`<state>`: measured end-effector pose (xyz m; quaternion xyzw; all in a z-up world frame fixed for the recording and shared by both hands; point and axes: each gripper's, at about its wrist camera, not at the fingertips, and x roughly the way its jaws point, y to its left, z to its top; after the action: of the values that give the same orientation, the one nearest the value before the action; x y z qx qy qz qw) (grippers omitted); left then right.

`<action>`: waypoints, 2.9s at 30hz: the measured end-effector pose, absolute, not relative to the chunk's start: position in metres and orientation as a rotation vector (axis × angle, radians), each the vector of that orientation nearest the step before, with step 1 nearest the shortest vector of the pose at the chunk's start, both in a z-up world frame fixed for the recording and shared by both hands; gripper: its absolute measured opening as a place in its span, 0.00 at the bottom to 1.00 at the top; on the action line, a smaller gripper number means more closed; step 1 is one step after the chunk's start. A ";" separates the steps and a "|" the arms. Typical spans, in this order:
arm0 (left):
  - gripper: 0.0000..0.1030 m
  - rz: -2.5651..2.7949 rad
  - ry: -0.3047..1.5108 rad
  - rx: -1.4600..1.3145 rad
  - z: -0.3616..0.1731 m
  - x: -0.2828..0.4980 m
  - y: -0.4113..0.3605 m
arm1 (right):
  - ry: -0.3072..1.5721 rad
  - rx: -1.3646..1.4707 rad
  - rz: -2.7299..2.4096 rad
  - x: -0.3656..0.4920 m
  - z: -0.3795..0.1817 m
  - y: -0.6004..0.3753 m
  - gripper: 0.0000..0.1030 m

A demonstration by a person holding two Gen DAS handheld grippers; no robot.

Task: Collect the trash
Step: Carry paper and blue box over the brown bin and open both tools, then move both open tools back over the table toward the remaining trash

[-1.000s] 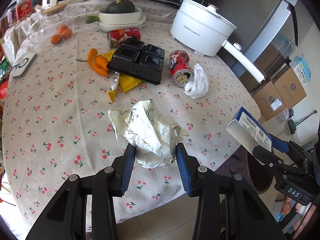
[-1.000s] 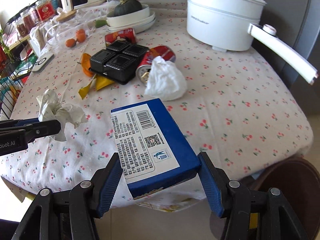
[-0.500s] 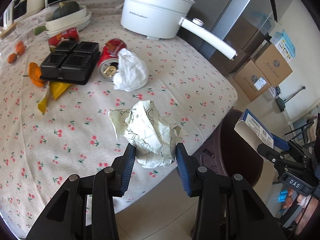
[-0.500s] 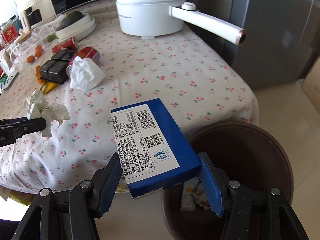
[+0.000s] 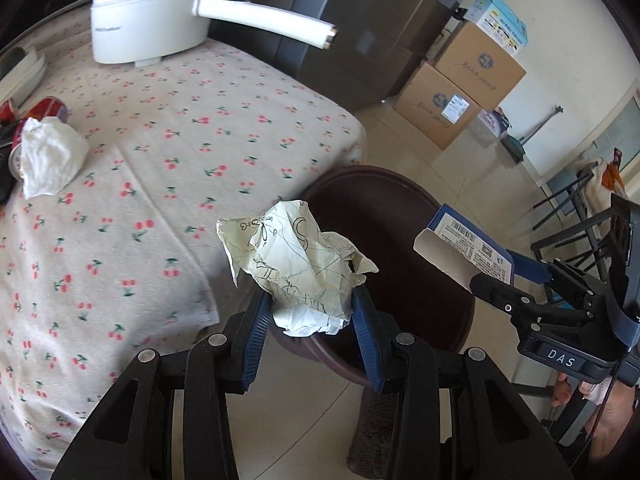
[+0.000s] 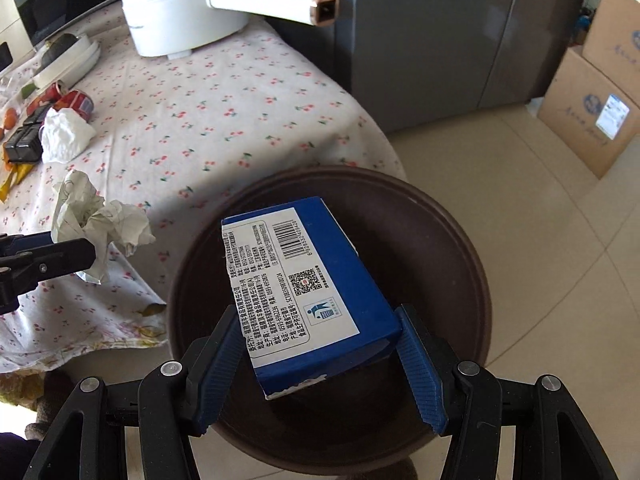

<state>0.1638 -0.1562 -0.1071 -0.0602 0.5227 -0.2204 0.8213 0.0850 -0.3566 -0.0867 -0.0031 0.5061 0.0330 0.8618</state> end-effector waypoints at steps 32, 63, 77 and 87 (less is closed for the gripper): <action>1.00 -0.359 1.064 0.101 -0.109 0.150 -0.139 | 1.088 0.023 0.017 0.080 -0.095 -0.390 0.64; 1.00 -0.141 1.059 -0.038 -0.086 0.133 0.019 | 1.095 -0.042 0.100 0.111 -0.093 -0.285 1.00; 1.00 -0.045 1.063 -0.157 -0.086 0.128 0.085 | 1.068 -0.030 0.175 0.132 -0.082 -0.219 1.00; 1.00 0.031 1.070 -0.225 -0.092 0.125 0.134 | 1.072 0.033 0.230 0.155 -0.085 -0.169 1.00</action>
<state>0.1251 0.1337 -0.0916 -0.1071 0.5089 0.0146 0.8540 0.1550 -0.1693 -0.0850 0.0155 0.5094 0.1096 0.8534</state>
